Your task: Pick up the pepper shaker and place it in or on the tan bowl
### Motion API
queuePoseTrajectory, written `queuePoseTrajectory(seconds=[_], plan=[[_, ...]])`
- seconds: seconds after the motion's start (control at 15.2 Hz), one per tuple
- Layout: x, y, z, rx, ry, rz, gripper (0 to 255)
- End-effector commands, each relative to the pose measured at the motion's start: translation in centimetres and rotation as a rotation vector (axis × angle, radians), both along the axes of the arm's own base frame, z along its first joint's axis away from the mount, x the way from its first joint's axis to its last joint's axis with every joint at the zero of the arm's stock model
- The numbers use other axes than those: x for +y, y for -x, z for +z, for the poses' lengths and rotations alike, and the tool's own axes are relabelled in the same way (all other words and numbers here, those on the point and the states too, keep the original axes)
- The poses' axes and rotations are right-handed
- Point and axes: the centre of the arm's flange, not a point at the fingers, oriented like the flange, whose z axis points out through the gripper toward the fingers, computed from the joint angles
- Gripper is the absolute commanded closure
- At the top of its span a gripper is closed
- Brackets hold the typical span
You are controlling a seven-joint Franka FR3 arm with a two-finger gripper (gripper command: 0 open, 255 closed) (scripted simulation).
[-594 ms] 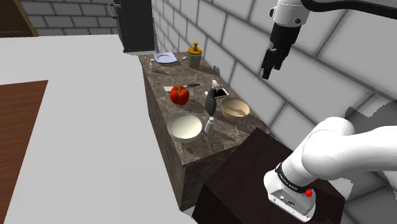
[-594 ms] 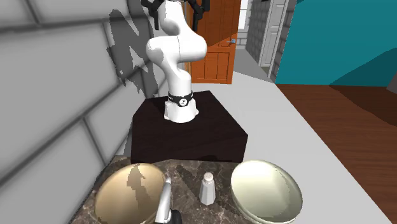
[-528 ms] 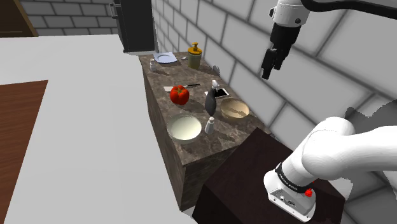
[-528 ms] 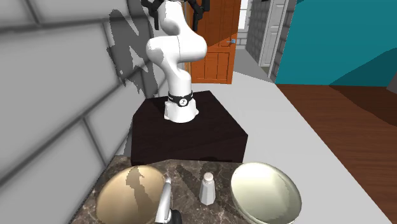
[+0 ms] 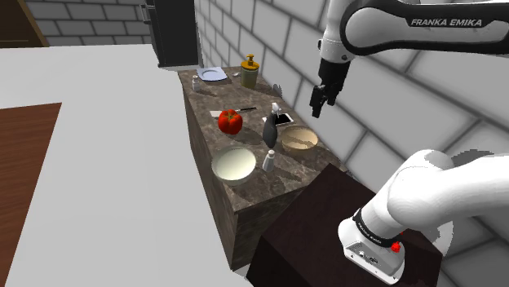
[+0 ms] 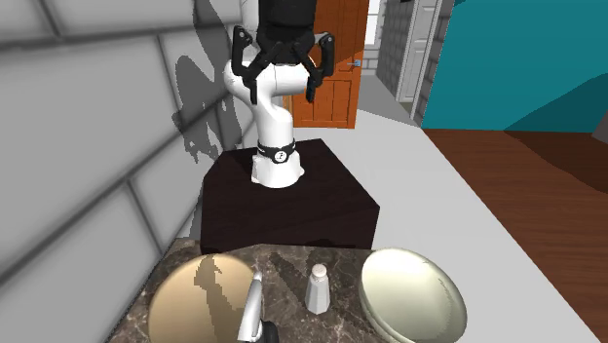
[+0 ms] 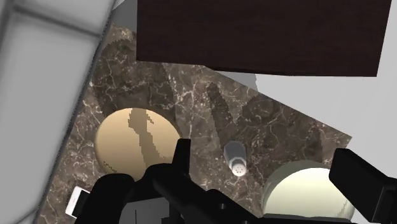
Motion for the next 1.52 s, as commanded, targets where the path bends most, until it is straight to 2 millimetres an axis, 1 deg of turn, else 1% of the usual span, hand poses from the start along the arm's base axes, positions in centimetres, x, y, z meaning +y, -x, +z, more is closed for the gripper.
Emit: queuePoseTrajectory(seconds=[0.0,1.32,1.45], plan=[[0.5,-1.2,-2.5,0.000,0.001,0.003,0],[3.4,-13.6,-25.8,0.022,0.009,0.031,0],[3.3,-13.5,-26.9,0.022,0.009,0.031,0]])
